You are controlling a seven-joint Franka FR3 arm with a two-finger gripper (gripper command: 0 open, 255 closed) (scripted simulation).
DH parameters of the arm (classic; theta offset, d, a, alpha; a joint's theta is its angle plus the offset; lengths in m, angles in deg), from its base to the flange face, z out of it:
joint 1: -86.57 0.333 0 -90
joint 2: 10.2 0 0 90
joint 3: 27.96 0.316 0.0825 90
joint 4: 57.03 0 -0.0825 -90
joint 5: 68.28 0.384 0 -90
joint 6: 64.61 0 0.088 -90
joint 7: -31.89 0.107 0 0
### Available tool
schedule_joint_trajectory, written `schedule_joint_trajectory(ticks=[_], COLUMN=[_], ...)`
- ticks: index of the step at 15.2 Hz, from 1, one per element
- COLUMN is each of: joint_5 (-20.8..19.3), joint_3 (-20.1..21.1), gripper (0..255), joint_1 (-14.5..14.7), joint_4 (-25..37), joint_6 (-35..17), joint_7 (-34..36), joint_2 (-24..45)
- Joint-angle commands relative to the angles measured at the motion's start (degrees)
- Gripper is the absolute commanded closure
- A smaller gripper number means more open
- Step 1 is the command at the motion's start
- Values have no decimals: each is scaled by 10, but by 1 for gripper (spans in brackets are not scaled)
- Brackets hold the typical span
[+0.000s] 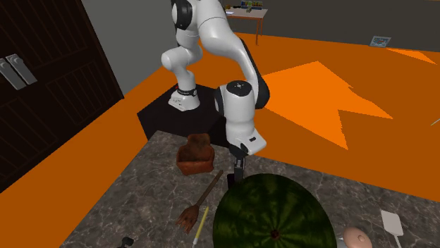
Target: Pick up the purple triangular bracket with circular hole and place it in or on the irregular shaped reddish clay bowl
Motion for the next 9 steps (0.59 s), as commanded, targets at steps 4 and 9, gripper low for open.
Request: schedule_joint_trajectory(ticks=[4, 9], joint_5=[-4, -5], joint_3=[14, 22], gripper=[0, 255], joint_1=[-7, -16], joint_4=[6, 16], joint_6=[-6, -6], joint_7=[-2, -1], joint_2=[70, 80])
